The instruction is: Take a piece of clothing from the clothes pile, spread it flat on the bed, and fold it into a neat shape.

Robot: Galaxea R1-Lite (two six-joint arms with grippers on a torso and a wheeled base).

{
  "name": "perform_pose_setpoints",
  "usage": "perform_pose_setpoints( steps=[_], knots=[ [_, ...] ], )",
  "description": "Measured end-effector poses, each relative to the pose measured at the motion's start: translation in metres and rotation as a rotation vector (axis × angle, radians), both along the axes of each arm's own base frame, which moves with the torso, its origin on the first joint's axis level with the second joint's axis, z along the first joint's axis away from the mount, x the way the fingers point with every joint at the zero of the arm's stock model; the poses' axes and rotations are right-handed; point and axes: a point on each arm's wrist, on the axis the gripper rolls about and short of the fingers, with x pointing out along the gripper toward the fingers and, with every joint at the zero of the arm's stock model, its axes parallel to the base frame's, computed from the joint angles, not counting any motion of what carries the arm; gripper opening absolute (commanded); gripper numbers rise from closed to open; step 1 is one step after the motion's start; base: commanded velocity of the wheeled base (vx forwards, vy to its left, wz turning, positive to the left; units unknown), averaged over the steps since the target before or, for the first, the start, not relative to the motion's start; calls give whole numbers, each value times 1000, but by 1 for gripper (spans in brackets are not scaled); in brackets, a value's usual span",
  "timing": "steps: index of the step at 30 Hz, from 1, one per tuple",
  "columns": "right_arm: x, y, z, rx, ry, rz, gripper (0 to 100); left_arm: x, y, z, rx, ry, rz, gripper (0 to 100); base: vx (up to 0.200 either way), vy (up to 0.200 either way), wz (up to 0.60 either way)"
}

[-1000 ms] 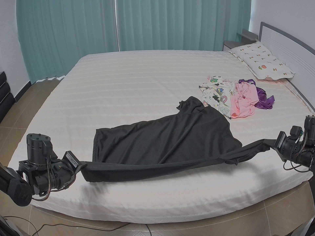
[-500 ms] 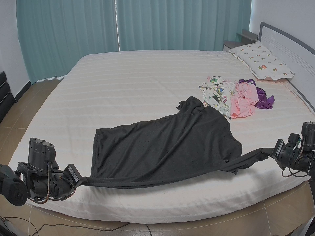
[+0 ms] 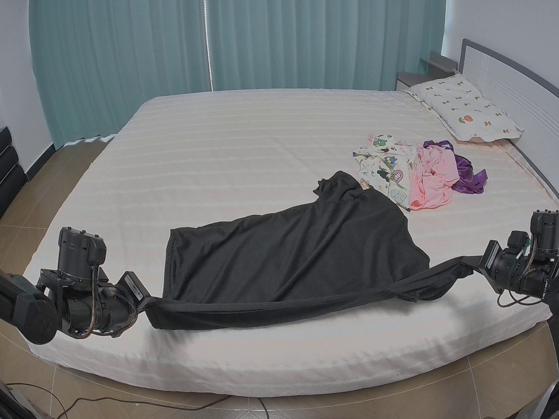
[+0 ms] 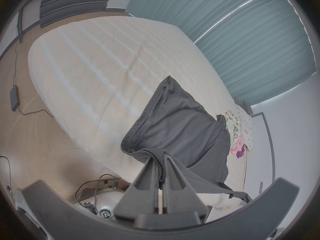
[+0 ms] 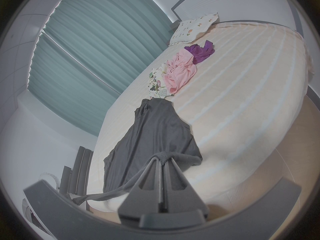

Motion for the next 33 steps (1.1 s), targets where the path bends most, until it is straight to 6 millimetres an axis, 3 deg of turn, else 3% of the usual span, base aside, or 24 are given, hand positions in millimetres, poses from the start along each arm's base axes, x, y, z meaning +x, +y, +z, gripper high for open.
perform_pose_setpoints(
  steps=[11,33],
  knots=[
    [42,1,-6,-5,12,-1,0,38,-2,-10,-19,-14,52,0,0,0,0],
    [112,5,-44,0,-3,11,0,99,-6,-62,-29,-80,170,0,0,0,0]
  ],
)
